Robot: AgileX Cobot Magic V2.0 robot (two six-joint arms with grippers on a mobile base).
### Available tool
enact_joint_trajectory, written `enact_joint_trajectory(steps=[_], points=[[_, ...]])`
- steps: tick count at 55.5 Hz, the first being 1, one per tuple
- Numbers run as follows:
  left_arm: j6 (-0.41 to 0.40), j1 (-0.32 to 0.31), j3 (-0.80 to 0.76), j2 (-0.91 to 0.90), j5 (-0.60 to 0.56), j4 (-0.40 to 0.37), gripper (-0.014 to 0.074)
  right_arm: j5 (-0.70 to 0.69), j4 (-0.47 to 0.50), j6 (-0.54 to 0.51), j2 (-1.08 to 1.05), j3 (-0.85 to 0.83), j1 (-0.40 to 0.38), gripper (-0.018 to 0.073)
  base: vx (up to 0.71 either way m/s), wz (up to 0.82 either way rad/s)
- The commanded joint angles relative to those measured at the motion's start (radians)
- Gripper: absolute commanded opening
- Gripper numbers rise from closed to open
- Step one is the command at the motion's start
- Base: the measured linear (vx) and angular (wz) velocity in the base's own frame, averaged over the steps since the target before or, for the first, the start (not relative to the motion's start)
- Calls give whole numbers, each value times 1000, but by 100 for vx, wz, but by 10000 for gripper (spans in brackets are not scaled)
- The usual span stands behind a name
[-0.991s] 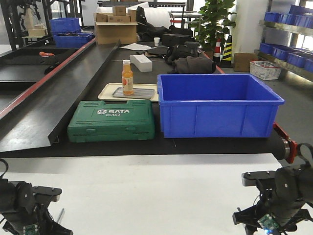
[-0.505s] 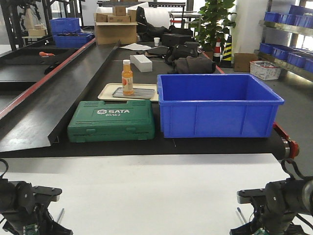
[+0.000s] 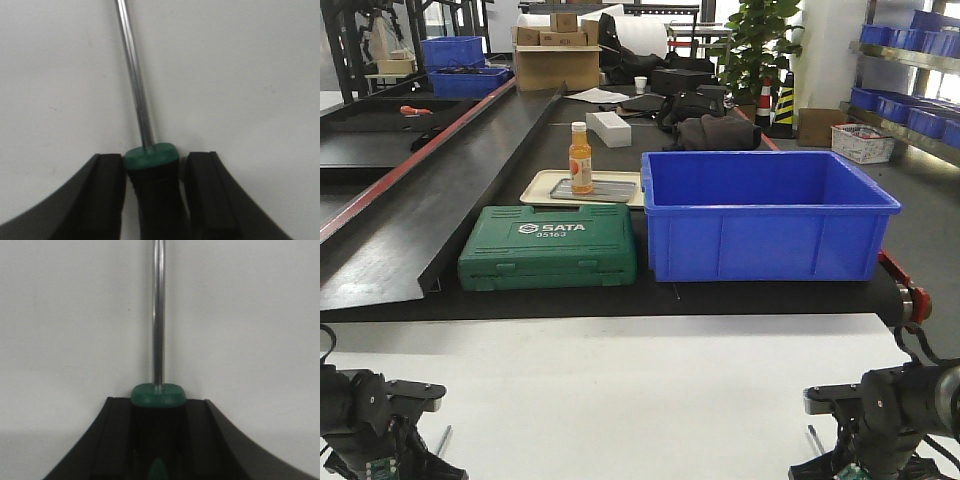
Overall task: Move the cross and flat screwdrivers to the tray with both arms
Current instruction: 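Lift both screwdrivers upright off the table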
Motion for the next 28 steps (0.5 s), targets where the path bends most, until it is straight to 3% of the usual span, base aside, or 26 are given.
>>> enact_joint_trajectory(steps=[1,9,17,28], points=[[-10,-5,-12,-34,54,-18,234,27,-16,-9,-42,-20,-6,13,0,0],[-5,-5,-12,-64,87,-18,-10,21,-16,-13,-72,-20,-6,-13,0,0],[44,-5,-12,-133,101,-18,-6,-10,-1,-28,-152,-20,-4,-12,0,0],[44,-6,-12,-289,33,-22,-3,-46,40,-64,-334,-20,25,-11,0,0]])
